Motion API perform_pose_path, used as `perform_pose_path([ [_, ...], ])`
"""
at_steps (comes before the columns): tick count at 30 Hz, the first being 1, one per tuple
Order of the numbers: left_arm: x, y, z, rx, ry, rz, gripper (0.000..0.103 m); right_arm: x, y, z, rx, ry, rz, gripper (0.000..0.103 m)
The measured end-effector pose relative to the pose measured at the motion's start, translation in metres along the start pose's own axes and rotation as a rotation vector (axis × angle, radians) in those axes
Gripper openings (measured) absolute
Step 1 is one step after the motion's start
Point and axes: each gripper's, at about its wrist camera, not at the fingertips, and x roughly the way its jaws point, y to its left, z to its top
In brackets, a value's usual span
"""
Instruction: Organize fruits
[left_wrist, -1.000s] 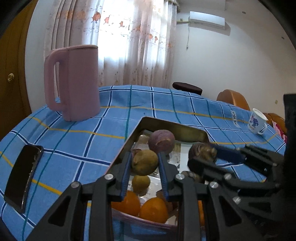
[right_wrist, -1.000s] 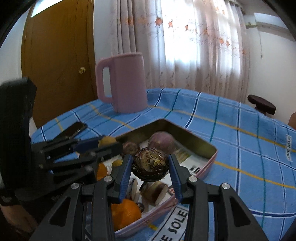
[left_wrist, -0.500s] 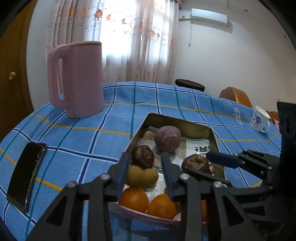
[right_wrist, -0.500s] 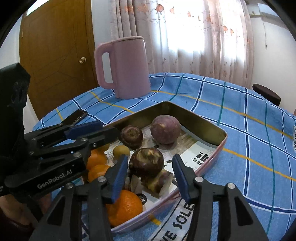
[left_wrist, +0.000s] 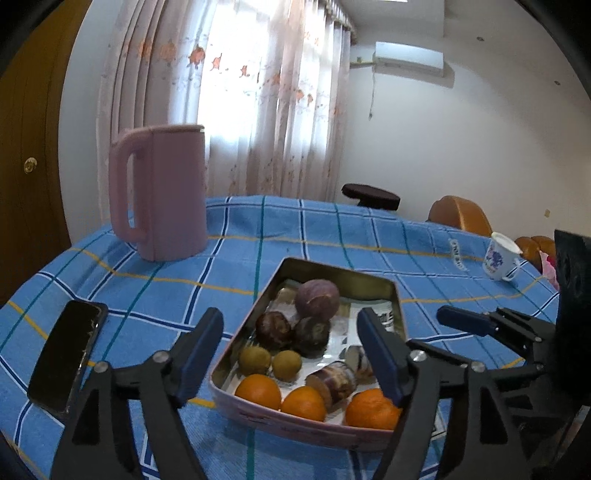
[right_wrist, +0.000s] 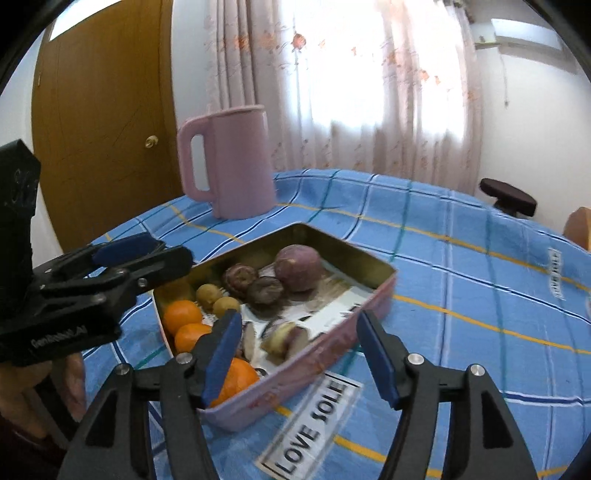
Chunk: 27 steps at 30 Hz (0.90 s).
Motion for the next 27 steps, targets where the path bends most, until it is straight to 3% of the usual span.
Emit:
perform_pose_path([
  [3, -0.006, -0.006, 0.002, 0.009, -0.013, -0.008, 0.081, -0.017, -0.006, -0.002, 0.002, -0.031, -0.047, 0.072],
  [12, -0.013, -0.015, 0.001, 0.022, -0.026, -0.008, 0.09, -0.047, -0.013, -0.005, 0.005, -0.087, -0.127, 0.072],
  [27, -0.019, -0.034, -0.003, 0.044, -0.021, -0.039, 0.093, -0.074, -0.019, -0.009, 0.022, -0.118, -0.171, 0.073],
])
